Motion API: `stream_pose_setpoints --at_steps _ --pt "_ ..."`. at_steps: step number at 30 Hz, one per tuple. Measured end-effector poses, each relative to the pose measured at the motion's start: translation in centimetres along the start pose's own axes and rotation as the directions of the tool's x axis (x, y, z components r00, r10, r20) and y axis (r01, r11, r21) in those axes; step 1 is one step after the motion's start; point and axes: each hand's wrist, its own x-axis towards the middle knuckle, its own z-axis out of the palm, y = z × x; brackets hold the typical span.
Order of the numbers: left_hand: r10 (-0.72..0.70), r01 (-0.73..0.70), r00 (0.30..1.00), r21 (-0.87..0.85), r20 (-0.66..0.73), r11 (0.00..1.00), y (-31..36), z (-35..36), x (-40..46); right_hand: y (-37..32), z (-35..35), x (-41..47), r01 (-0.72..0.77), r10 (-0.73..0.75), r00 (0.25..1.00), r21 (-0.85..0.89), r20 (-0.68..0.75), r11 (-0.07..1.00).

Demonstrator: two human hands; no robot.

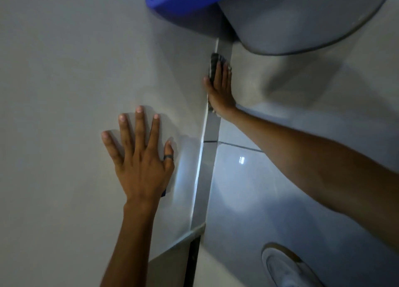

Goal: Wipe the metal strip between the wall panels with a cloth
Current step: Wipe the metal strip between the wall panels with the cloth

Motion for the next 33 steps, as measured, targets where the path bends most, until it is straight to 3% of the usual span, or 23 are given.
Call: stream_pose_setpoints --at_steps 6,9,12,15,19,25,30,33 --pt "0.011 -0.011 1.000 0.006 -0.021 1.000 1.0 0.5 1.6 5.8 6.1 -15.3 0.053 -0.052 0.974 0.003 0.222 0.999" --pt "0.006 -0.006 0.999 -0.007 -0.031 1.000 1.1 0.4 1.7 9.1 9.1 -25.7 -0.039 0.001 0.889 0.072 0.459 0.997" --pt "0.005 -0.006 0.999 -0.026 -0.040 1.000 1.1 0.3 1.6 10.1 9.2 -30.3 -0.089 0.025 0.819 0.084 0.573 0.992" --pt "0.017 -0.019 0.999 -0.037 -0.039 0.999 0.9 0.3 1.5 8.7 8.4 -26.4 -0.073 0.039 0.875 0.052 0.483 0.996" --pt "-0.002 0.001 1.000 -0.063 -0.019 0.998 1.4 0.6 1.5 5.5 6.4 -15.2 0.009 -0.018 0.979 0.044 0.204 0.999" --pt "-0.012 0.011 0.999 -0.036 -0.029 0.999 2.8 1.3 2.4 2.7 2.2 -1.8 0.107 -0.104 0.992 0.040 -0.069 0.993" --pt "-0.045 0.043 0.995 -0.028 -0.086 0.999 4.1 2.3 3.5 3.9 3.9 -3.8 0.160 -0.146 0.973 0.066 -0.179 0.985" --pt "-0.046 0.041 0.997 -0.070 -0.069 0.997 4.6 2.7 3.2 4.9 5.4 -9.0 0.113 -0.109 0.988 0.040 -0.107 0.993"
